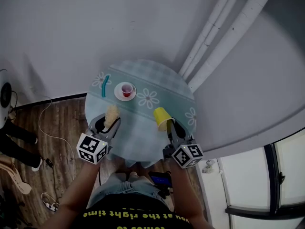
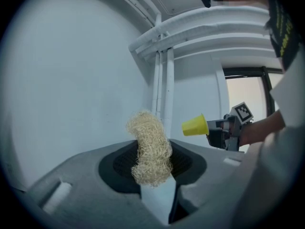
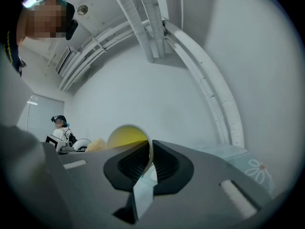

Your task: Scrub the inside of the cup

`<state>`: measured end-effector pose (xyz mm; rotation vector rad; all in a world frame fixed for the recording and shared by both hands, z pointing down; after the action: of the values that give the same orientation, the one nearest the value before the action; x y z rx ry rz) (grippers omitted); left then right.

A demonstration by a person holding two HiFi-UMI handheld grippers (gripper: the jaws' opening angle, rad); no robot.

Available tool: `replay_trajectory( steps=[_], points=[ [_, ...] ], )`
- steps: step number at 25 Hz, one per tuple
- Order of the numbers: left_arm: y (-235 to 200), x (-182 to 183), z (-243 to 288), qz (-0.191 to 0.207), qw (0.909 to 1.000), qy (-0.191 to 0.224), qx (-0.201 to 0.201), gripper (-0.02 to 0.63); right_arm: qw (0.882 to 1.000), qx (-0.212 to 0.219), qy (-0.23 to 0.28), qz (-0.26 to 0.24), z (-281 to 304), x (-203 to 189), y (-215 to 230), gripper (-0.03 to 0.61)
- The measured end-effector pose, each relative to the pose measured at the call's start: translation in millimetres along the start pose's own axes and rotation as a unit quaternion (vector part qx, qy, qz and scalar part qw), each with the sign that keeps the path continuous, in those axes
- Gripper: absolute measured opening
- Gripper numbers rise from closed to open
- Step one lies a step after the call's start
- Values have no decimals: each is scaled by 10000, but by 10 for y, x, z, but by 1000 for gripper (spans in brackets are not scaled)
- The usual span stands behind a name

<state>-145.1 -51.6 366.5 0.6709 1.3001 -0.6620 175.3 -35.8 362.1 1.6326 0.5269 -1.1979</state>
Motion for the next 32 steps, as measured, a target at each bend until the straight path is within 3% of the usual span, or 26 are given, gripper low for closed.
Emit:
replay_trajectory(
  steps=[16, 32],
  points=[
    [133, 74, -30, 95, 9996, 157, -216, 150, 10000, 87, -16, -16, -45, -1, -91, 25],
    [420, 186, -17, 286, 9968, 299, -685, 149, 9987, 504, -56, 107, -12, -13, -316, 25]
  ],
)
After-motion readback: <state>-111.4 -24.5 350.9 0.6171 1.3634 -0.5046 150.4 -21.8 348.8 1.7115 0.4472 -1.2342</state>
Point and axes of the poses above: the fingertips, and each gripper's own axes: z forward along the fingers, y to its right, x out of its top, the point moved 10 cm from there along -z, backward along the fingers, and after that the axes turned 8 degrees about z, right-handed, at the moved point
